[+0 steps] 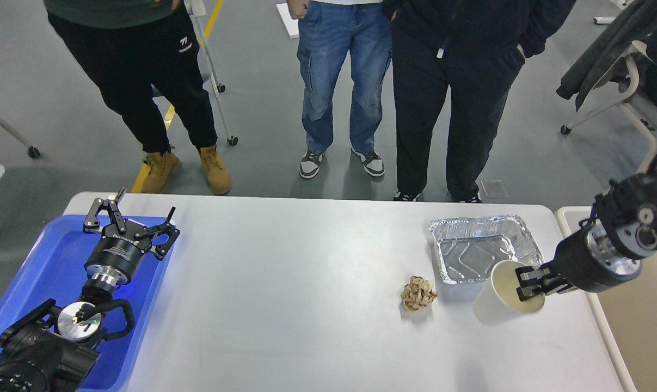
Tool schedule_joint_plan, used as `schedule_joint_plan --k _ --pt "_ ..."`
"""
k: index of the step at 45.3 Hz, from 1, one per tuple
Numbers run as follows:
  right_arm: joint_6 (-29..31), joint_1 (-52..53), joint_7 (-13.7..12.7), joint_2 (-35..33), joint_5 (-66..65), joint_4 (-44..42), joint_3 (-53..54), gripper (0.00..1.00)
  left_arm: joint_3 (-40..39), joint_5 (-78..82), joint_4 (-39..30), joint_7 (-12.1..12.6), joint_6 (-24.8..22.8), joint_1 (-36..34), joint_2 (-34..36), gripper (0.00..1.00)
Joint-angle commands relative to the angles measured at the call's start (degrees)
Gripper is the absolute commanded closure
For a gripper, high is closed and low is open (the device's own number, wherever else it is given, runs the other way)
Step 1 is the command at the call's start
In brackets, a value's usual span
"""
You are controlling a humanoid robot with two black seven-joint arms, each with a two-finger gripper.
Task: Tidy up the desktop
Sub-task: 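Lift the paper cup and carry it toward the white bin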
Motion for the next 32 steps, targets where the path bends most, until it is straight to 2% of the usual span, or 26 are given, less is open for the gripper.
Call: schedule_joint_plan --k 1,15,24,28,32 --pt "11.5 16.8 0.0 -1.0 0.0 1.8 -3.7 1.00 0.0 0.0 0.0 0.0 0.0 0.0 0.0 0.00" --pt "20.7 28.5 -0.1 0.7 -2.8 1.9 -5.6 1.00 0.0 -0.1 0.0 0.0 0.0 0.0 0.0 0.00" --pt "21.7 31.6 -0.1 -0.3 -2.9 0.7 -7.9 1.00 0.0 -0.1 0.0 0.0 0.0 0.0 0.0 0.00" --pt "21.6 33.0 -0.1 -3.4 -5.0 -3.2 -10.6 1.00 0.0 -0.1 0.0 0.0 0.0 0.0 0.0 0.00" --pt "21.2 32.1 -0.2 -7.3 -5.8 -12.1 -11.0 1.00 0.0 -0.1 0.0 0.0 0.0 0.0 0.0 0.00"
